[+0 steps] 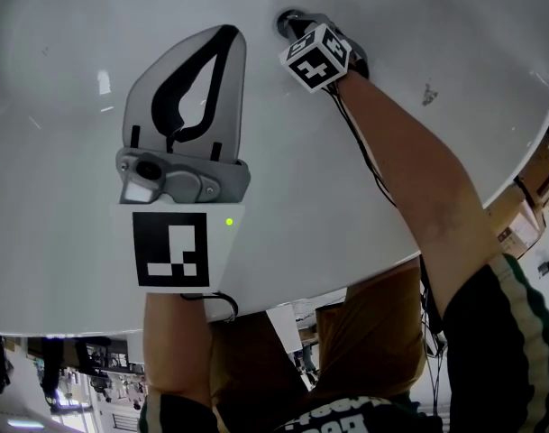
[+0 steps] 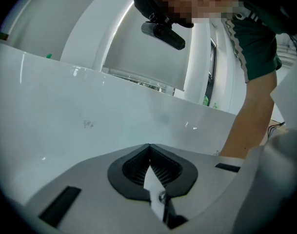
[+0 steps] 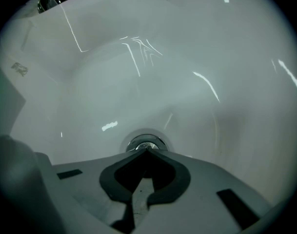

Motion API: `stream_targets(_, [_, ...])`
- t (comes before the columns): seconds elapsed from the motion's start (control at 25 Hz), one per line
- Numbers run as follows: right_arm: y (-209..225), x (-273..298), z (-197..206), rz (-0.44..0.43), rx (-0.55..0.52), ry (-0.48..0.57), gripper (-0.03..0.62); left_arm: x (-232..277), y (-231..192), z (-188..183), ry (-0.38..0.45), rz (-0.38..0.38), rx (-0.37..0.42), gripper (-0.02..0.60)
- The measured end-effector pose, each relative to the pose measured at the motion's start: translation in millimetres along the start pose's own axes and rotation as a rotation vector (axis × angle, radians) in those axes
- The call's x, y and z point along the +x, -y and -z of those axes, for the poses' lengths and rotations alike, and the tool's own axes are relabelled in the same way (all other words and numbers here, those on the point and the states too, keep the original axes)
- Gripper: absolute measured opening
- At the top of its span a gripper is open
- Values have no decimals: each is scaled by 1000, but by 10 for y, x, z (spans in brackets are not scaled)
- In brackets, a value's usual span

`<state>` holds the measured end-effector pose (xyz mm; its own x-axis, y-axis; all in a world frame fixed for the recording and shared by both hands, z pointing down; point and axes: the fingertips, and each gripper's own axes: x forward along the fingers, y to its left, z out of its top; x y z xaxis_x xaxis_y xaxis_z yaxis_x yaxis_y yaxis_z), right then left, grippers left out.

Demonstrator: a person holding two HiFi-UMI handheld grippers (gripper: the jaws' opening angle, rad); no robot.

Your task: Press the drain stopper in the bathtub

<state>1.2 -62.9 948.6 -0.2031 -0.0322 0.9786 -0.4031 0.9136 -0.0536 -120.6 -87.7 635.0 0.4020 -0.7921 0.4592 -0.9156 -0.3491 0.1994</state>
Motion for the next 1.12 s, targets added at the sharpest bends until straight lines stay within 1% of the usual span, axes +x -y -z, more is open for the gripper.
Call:
stream_targets(0.08, [23,-62,-24,2,-14,24,9,3,-18,-44,0,-8,28,2])
stream_targets(0.2, [10,-132,-39,18,-37,66,9,6,-38,-103,4,-35,6,2])
stream_targets(0.4, [-23,-127,-14,0,-33,59,9,80,22,-178,-2,-30,27,2])
stream_targets(0.6, [-42,-120,-4,0,-57,65,9,104,81,-108,-25,-24,22,2])
stream_targets(0.8, [-33,-123,-2,0,-26,76,9,127,85,-63,-45,-26,26,2])
stream_targets(0.92, [-29,-124,0,10,-24,79,9,120,80,3,-74,-23,38,2])
stream_targets(1.12, [-38,-126,-3,16,-33,85,9,112,49,41,-78,-41,16,2])
